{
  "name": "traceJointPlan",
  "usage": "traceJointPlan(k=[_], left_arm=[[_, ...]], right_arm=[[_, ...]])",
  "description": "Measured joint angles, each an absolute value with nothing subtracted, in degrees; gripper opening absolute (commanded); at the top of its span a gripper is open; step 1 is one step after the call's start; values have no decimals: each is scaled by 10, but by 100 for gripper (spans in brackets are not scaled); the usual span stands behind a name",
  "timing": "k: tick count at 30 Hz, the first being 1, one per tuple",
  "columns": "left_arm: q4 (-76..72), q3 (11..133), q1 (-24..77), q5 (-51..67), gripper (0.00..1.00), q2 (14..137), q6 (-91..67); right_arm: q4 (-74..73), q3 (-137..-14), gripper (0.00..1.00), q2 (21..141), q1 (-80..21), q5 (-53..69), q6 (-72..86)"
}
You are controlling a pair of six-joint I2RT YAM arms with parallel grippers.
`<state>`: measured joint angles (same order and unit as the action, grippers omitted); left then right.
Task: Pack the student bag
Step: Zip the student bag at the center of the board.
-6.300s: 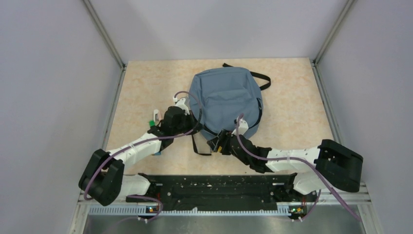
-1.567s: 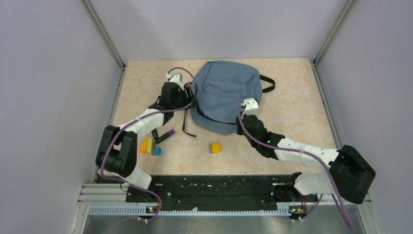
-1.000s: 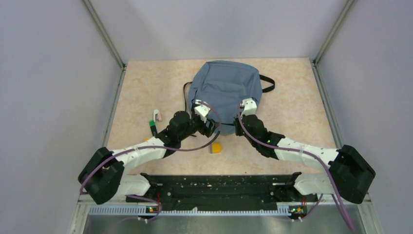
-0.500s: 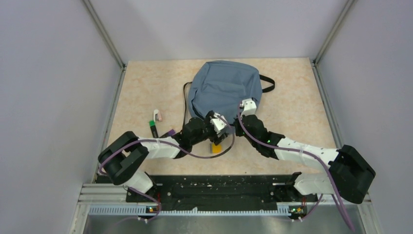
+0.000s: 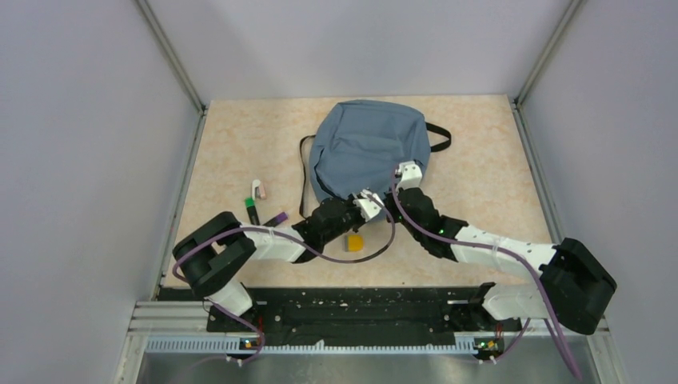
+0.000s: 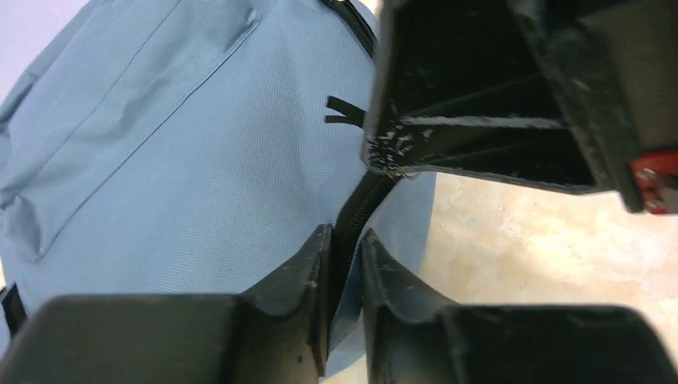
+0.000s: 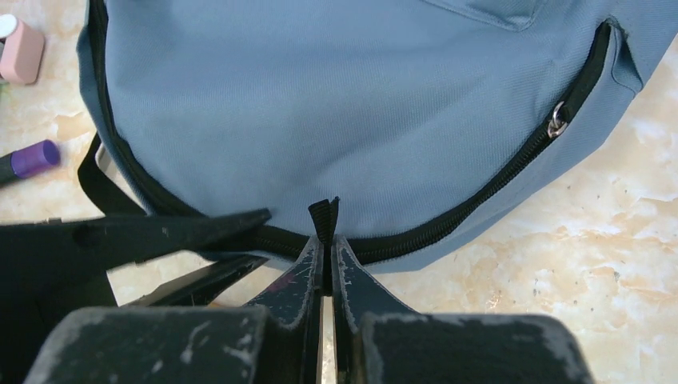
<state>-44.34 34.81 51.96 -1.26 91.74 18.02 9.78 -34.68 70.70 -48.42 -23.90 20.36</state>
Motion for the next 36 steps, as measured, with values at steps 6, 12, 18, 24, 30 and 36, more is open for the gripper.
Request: traceJointPlan(k=[6,12,18,24,30,36], left_arm=[[-451,337,534,-41,0,912,182],[-454,298,535,-63,0,872,165],[-449,259,535,-76,0,824,135],[-424,230,536,-87,0,764,110],[-372,228,536,-86,0,714,89],[-342,232,536,-86,0,700,68]], right_arm=[[92,-350,0,706,-467,-238,217],[78,-350,0,706,-429,-232,222],[73,-355,0,707,-383,-228,221],[79,-382,0,737,-345,-220,211],[85,-419,0,789,-318,-195,201],[59,-443,24,798,-315,-168,191]])
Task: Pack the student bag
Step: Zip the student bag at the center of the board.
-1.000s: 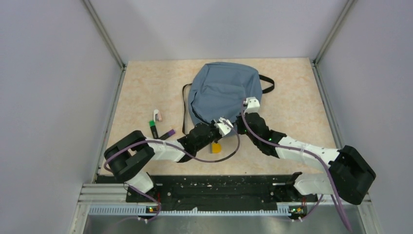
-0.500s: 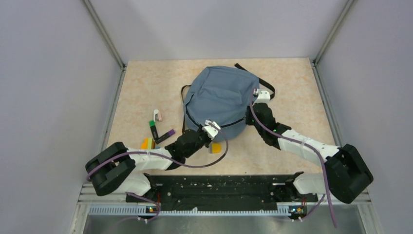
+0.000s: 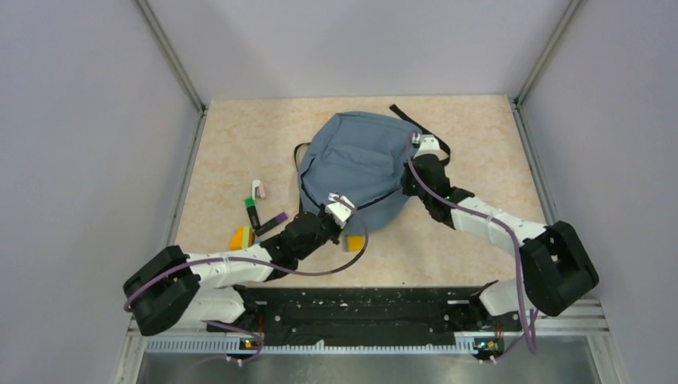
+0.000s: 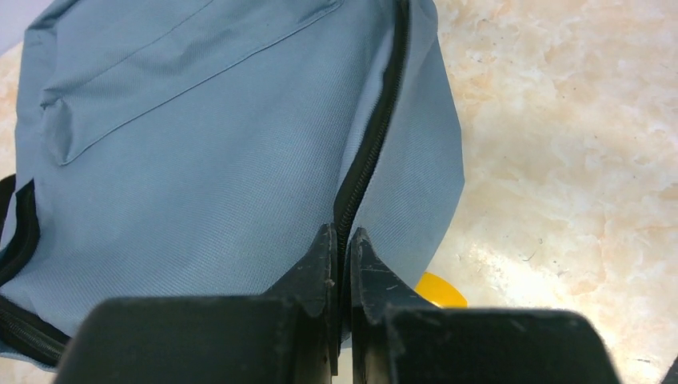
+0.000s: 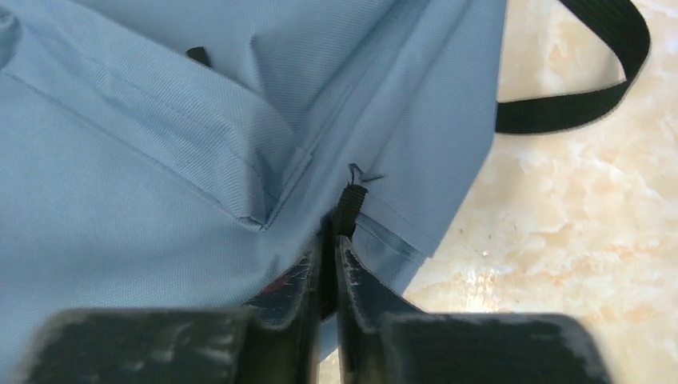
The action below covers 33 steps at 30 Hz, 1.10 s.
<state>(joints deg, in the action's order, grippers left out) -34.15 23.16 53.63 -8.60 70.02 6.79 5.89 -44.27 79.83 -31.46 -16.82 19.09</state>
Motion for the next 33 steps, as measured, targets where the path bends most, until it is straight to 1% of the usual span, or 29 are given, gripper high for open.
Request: traceJointPlan(k=[1,2,3,4,7,9,12,13,14,16,17,18,19,20,21,23,26,30,33], left_arm=[[-336,235,536,-85,0,700,61],[-326,241,536,-84,0,700,54],[-318,248,536,-83,0,703,47],[-311,256,535,-79,0,708,42],[-283,316,534,-46,0,750,16],[-277,366,534,-8,0,789,-1],[-278,443,534,39,0,854,-30],[-283,471,534,55,4,881,-43],[-290,494,534,70,12,907,-54],[-314,540,534,101,38,963,-79],[-326,559,534,114,48,989,-89],[-340,579,534,129,65,1015,-103],[-352,590,534,135,75,1030,-108],[-364,600,534,142,82,1041,-117],[-375,603,534,144,85,1044,-125],[-394,603,534,143,87,1040,-132],[-402,583,534,122,89,1010,-124],[-368,519,527,54,91,925,-116],[-332,472,509,-13,92,862,-119]], right_arm=[[50,-445,41,795,-312,-164,190],[38,-447,55,790,-309,-164,189],[30,-448,66,781,-305,-164,192],[15,-448,72,767,-298,-166,190],[-30,-448,81,709,-289,-175,196],[-57,-448,84,656,-287,-185,199],[-81,-448,86,586,-287,-199,207],[-89,-447,87,564,-287,-203,208],[-96,-448,88,547,-287,-206,209],[-112,-447,89,522,-287,-212,212],[-121,-447,89,515,-287,-215,213],[-128,-447,89,510,-287,-217,213],[-138,-447,90,505,-287,-222,213],[-147,-447,90,502,-287,-227,214],[-157,-447,90,499,-287,-232,217],[-178,-447,90,493,-287,-244,223],[-195,-439,90,479,-287,-256,237],[-208,-407,90,447,-287,-253,265],[-209,-370,90,433,-287,-227,293]])
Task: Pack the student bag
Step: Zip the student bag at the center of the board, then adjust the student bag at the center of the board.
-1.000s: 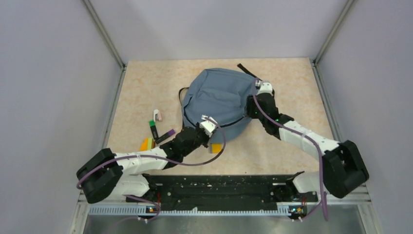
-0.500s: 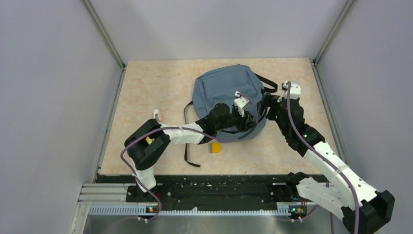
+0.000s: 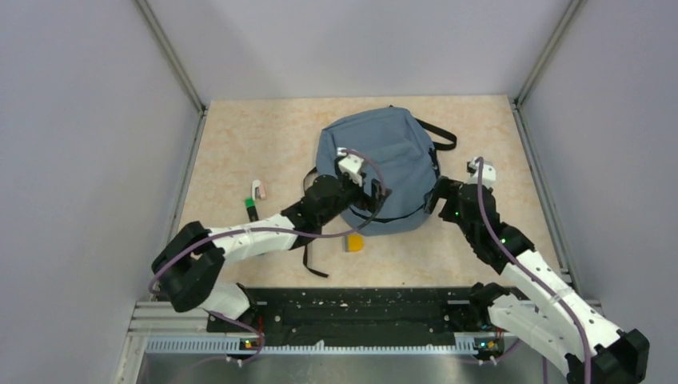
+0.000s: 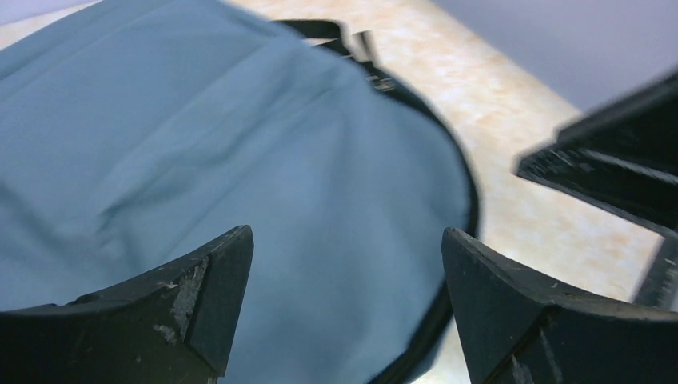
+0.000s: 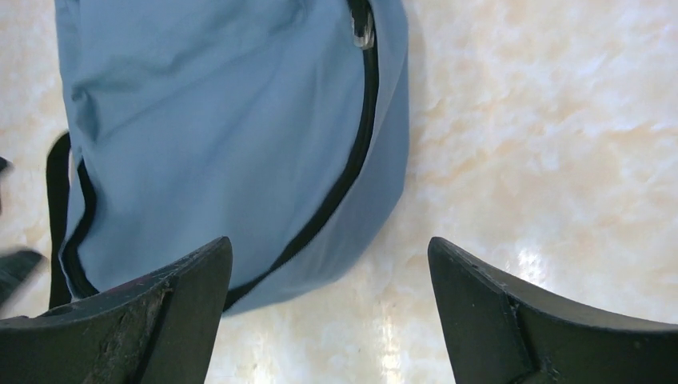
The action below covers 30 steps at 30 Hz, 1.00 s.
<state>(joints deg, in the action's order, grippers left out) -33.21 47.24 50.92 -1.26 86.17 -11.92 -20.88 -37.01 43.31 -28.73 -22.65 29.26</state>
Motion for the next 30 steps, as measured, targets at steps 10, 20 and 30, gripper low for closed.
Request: traceJointPlan(k=[10,20,30], left_arm=[[-233,348,396,-74,92,734,-203],[-171,307,383,-85,92,596,-249],[-28,303,379,-84,95,484,-269]], right_arm=[[-117,-251,57,497,-287,-110,385],[-30,-267,0,614,-282,-181,362],[-20,-400,0,766,-102,-203,288]])
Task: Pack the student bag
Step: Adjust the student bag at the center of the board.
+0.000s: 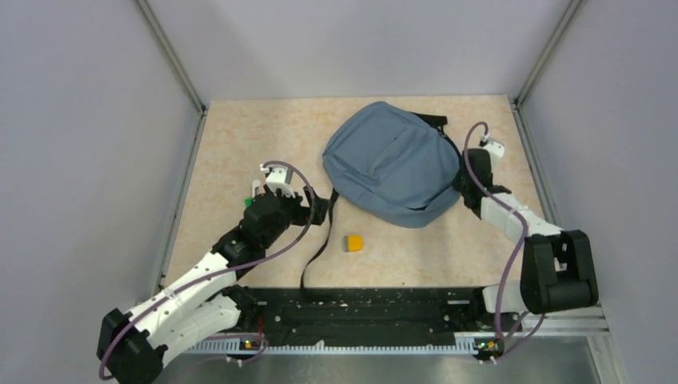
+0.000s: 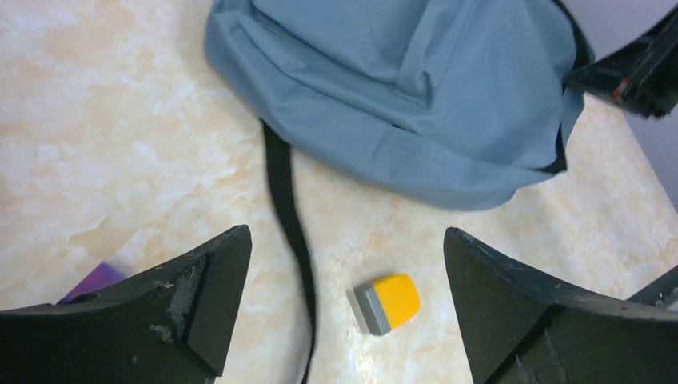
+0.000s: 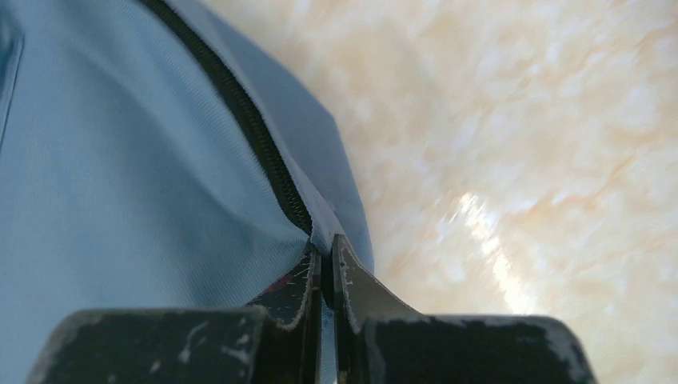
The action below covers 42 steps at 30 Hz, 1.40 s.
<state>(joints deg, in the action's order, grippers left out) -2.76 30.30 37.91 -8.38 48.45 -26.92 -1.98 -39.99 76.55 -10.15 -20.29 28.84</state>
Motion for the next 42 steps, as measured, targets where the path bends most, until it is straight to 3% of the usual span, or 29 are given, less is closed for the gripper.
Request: traceJointPlan(k=[1,2,4,6,11,22,32,42], left_arm=[[1,311,379,-83,96,474,-269],[22,319,379,-83,98,465,-269],[77,343,378,-81,98,445,-269],[117,367,377,-78,98,428,-267],[205,440,368,-75,98,406,-239],[242,449,289,-68,98,445,-203],[283,498,274,-65,98,463,-155],[282,484,245,-84,98,475,-127]], right_arm=[[-19,-414,0,777,-85,-202,281],[-22,-434,7,792,-65,-200,270],[-33,-466,36,814,-41,-201,256],[-46,-492,58,829,-29,-207,242],[-70,-519,73,819,-21,-203,221],[-72,-517,77,707,-147,-162,232],[-69,-559,78,875,-267,-167,252],[-73,-598,78,917,-329,-218,256]])
